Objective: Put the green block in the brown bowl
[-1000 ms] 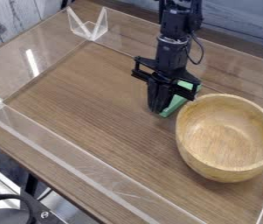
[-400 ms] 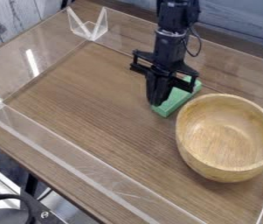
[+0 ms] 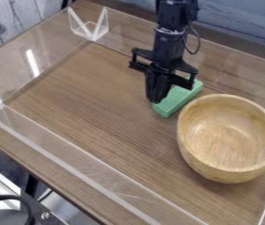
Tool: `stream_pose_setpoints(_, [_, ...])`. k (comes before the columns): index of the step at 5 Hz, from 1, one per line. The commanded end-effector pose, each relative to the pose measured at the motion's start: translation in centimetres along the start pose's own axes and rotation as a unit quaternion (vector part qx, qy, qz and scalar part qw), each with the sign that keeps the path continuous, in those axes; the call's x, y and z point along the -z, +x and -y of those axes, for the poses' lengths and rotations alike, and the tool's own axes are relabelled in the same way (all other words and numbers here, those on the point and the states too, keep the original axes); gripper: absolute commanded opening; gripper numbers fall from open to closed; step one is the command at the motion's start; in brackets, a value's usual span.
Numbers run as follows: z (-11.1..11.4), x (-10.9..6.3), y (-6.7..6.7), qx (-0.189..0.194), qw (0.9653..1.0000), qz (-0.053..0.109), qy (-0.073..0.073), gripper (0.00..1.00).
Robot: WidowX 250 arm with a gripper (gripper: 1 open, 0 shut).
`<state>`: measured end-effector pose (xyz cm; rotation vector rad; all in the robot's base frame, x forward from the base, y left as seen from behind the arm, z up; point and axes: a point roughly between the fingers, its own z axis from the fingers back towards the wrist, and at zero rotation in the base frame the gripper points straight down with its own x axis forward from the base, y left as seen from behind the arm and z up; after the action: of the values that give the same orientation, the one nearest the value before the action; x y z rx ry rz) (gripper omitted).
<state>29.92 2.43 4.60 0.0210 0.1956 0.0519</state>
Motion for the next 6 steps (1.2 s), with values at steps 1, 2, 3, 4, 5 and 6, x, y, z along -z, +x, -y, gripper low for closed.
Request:
stream_pose_setpoints(1, [-0.6, -1.7, 1.2, -0.009, 0.9994, 0.034, 0.005, 0.00])
stream_pose_setpoints(2, [-0.9, -1.6, 1.6, -0.014, 0.9993, 0.035, 0.008, 0.00])
stream_pose_setpoints(3, [-1.2, -1.5, 2.0, -0.019, 0.9991, 0.035, 0.011, 0.00])
stream_pose_setpoints(4, [-1.6, -4.2, 1.3, -0.021, 0.9979, 0.061, 0.001, 0.00])
stream_pose_setpoints(5, [-2.4, -8.0, 0.2, -0.028, 0.9948, 0.098, -0.009, 0.00])
stream_pose_setpoints(6, [-2.5, -9.9, -0.2, -0.026, 0.9933, 0.112, -0.013, 0.00])
